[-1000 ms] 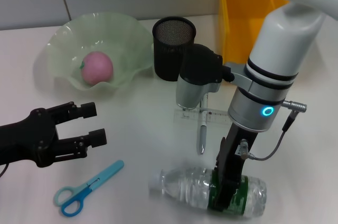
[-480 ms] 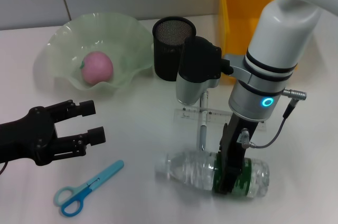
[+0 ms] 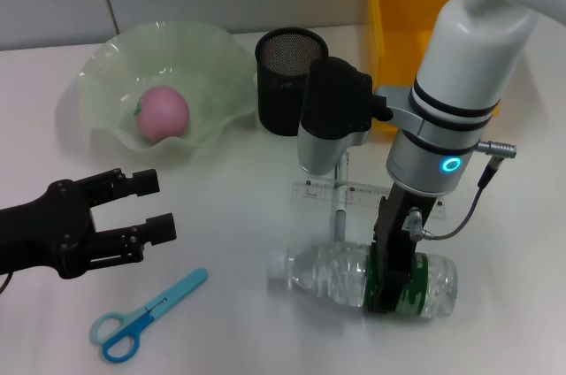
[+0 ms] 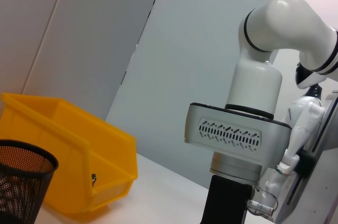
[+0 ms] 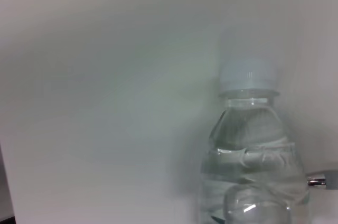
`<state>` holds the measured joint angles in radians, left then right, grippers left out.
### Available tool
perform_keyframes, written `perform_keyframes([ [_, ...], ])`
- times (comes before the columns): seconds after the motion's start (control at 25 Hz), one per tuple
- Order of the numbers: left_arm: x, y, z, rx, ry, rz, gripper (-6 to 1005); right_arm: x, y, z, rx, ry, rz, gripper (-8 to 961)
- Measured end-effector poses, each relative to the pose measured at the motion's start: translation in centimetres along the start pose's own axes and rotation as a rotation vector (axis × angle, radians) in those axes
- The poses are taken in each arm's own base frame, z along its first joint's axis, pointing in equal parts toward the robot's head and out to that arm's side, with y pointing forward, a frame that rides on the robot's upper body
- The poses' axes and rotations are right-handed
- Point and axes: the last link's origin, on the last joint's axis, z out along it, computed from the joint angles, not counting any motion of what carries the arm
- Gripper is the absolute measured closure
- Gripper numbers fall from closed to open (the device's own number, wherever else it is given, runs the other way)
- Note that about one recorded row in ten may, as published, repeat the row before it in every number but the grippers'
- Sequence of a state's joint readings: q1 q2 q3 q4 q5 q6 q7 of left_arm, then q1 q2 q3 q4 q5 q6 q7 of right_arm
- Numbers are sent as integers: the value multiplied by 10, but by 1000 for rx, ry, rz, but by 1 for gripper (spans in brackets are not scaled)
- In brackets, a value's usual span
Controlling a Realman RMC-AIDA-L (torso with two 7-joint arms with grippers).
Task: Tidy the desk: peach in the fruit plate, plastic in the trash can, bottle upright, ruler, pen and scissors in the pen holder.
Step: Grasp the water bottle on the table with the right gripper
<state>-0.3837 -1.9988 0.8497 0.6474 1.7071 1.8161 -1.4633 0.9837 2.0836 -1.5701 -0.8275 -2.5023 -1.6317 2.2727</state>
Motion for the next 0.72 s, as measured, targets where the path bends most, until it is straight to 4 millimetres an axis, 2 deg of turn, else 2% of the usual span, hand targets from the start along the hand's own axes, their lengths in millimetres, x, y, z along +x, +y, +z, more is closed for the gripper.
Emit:
perform_keyframes([
  [0.72, 0, 0, 1, -2, 0, 0, 232, 4, 1, 9, 0, 12, -6, 197],
])
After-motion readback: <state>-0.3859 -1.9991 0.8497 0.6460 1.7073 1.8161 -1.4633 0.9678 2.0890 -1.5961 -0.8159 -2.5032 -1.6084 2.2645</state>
